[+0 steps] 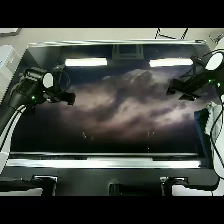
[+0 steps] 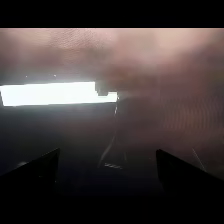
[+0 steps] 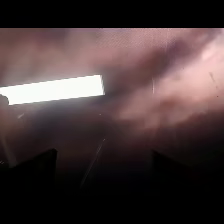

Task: Fold the clothes and pants, and hang the long-sleeved shirts on hangers.

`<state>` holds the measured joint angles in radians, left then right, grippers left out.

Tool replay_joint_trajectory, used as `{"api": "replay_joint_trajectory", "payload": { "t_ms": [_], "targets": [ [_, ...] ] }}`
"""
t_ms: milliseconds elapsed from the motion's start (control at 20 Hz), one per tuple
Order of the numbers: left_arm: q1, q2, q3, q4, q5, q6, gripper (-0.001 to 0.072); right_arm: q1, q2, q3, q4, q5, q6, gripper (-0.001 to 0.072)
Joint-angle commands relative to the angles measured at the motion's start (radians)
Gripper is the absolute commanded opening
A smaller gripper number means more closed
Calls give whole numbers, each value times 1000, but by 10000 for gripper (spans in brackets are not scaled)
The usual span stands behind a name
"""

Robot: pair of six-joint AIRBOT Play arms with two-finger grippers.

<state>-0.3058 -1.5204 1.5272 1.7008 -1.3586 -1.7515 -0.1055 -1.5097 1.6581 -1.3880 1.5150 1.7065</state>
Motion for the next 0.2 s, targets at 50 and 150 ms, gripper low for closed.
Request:
{"api": "replay_joint_trajectory", "payload": {
  "t_ms": [50, 150],
  "targets": [
    [1, -1, 0, 1, -3, 0, 708, 3, -1, 0, -4, 2, 0, 701],
    [1, -1, 0, 1, -3, 0, 708, 3, -1, 0, -3, 2, 0, 701]
  ]
}}
